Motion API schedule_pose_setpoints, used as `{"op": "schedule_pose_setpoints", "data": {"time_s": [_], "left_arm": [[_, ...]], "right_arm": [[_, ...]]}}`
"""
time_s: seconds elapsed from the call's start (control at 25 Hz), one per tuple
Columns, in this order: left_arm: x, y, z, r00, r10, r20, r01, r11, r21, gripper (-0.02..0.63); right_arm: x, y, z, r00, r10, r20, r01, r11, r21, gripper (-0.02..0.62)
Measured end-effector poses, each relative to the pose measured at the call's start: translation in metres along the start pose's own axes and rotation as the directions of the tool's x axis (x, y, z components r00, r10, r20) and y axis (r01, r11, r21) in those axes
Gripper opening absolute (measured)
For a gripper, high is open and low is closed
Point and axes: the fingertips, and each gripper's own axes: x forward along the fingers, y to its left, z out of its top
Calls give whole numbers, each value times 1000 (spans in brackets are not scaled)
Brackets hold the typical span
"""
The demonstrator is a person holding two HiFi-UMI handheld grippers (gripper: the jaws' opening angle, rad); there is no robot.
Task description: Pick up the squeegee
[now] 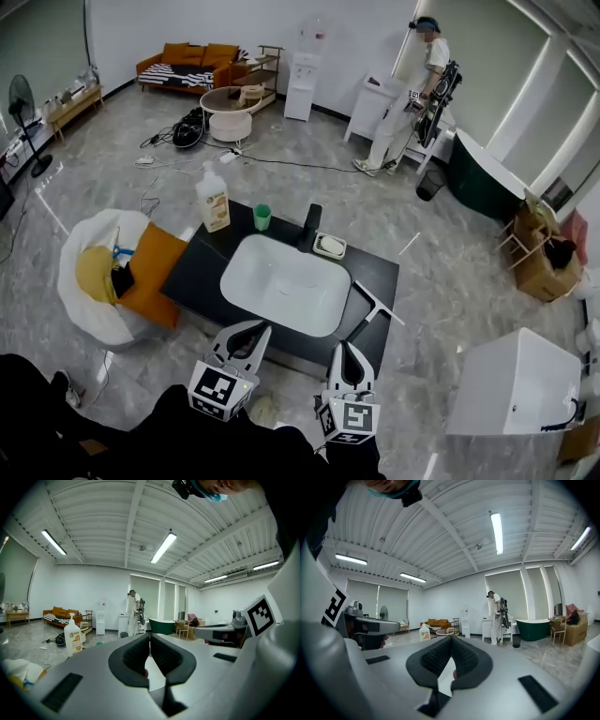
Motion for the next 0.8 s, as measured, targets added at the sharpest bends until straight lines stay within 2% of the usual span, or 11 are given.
{"op": "schedule_pose_setpoints", "data": {"time_s": [0.28, 0.44, 0.64, 0.8], "left_arm": [[28, -7, 7, 998, -67, 5, 67, 998, 14, 28], [58, -10, 9, 991, -135, -11, 135, 991, 27, 28], [109, -16, 17, 971, -234, -42, 236, 971, 43, 28], [154, -21, 16, 944, -320, -76, 324, 945, 47, 28]], "right_arm": [[4, -22, 4, 998, -67, 6, 67, 998, 0, 15], [13, -42, 4, 992, -130, 4, 130, 991, 19, 15], [29, -76, 3, 973, -230, -10, 230, 972, 55, 15], [42, -105, -5, 947, -320, -36, 322, 943, 90, 15]]}}
